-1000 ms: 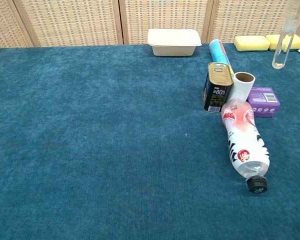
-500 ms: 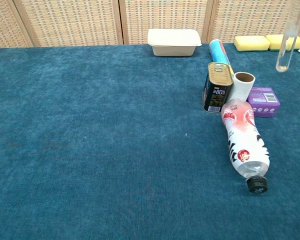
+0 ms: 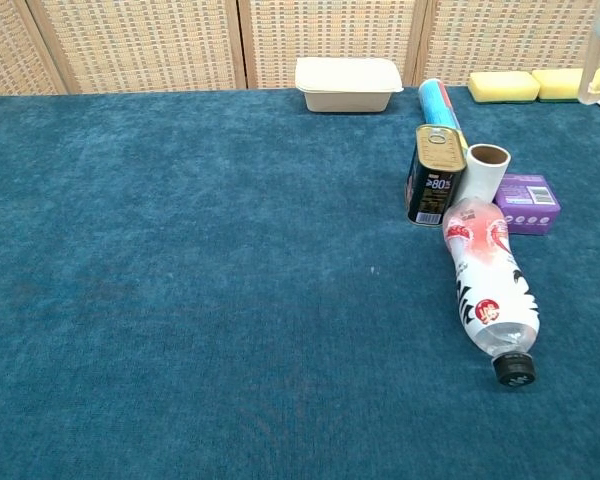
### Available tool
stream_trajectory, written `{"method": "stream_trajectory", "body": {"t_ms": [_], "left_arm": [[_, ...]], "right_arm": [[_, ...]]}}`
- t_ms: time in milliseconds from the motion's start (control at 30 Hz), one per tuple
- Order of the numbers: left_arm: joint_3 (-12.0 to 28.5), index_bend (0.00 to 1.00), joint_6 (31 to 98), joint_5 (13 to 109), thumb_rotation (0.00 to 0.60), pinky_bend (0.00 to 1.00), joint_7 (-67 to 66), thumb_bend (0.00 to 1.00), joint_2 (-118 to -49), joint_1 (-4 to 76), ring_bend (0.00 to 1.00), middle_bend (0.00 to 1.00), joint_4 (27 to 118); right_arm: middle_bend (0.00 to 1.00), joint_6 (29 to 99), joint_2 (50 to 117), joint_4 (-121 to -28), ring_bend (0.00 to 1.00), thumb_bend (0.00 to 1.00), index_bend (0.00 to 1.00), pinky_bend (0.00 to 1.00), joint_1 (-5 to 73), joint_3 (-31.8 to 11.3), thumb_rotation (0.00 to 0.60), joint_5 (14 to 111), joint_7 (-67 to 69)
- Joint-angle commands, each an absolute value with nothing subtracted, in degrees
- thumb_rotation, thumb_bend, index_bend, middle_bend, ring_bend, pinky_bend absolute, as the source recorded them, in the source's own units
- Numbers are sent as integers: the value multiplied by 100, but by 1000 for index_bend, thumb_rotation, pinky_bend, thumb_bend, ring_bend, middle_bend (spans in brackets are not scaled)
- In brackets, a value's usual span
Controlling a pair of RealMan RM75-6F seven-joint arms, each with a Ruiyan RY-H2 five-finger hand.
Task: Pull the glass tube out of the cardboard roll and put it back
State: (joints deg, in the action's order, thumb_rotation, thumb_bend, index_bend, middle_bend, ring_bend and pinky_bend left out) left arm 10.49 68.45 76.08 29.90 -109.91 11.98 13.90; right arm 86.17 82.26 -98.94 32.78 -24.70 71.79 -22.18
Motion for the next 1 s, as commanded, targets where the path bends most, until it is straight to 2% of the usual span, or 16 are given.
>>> {"method": "stream_trajectory", "body": {"t_ms": [33,67,100,267,300,333,433,500,667,733,800,833,867,933,1000], "left_arm": [[1055,2,6824,7601,0,63,2967,0,-10995,1211,0,65,1385],[1054,2,6840,7602,0,63,2938,0,-11001,1208,0,65,1377],[1057,2,6861,7599,0,63,2936,0,-11005,1200,0,65,1381],[1054,2,6907,7606,0,64,3031,0,-10991,1172,0,65,1407],[1050,2,6888,7609,0,64,3021,0,-10990,1178,0,66,1400],[1047,3,6867,7610,0,64,3007,0,-10990,1185,0,66,1394],[1051,3,6817,7605,0,64,2983,0,-10989,1213,0,66,1388],[1057,3,6822,7600,3,64,2965,0,-10993,1214,0,66,1387],[1053,3,6894,7606,0,64,3059,0,-10983,1172,0,66,1412],[1049,3,6895,7612,0,64,3081,0,-10979,1171,0,67,1412],[1042,4,6867,7617,0,64,3064,0,-10980,1180,0,67,1400],[1037,3,6835,7620,0,64,3014,0,-10986,1202,0,67,1384],[1044,3,6828,7613,0,63,2983,0,-10993,1210,0,67,1379],[1052,3,6875,7607,0,63,2976,0,-11000,1194,0,67,1387],[1054,4,6895,7606,0,64,3022,0,-10994,1180,0,67,1403]], "right_arm": [[1000,8573,8115,-9935,956,386,799,858,3175,-2308,600,6816,-2014],[1000,8474,8063,-10180,956,386,799,858,3119,-2066,600,7059,-1869],[1000,8455,8012,-10238,956,386,799,858,3093,-2104,600,6987,-1821],[1000,8641,8388,-9412,957,386,799,860,3438,-3187,600,5582,-2194],[1000,8677,8459,-9437,956,386,799,860,3470,-3204,600,5557,-2198],[1000,8666,8464,-9508,956,387,799,860,3484,-3081,600,5725,-2208],[1000,8647,8349,-10108,954,387,799,859,3317,-2279,600,6720,-2097],[1000,8600,8207,-10404,954,387,799,860,3240,-2034,600,7060,-2042],[1000,8797,8400,-9876,956,387,799,861,3384,-2762,600,6240,-2322],[1000,8789,8489,-9735,956,387,799,861,3410,-2867,600,5978,-2385],[1000,8716,8473,-9863,956,387,799,861,3348,-2680,600,6136,-2251],[1000,8563,8332,-10221,955,387,799,861,3255,-2145,600,6796,-2093],[1000,8630,8250,-10247,956,387,799,861,3184,-2043,600,7016,-2036],[1000,8830,8425,-9847,957,387,799,861,3278,-2504,600,6627,-2154],[1000,8784,8557,-9742,957,388,799,861,3379,-2751,600,6263,-2218]]}}
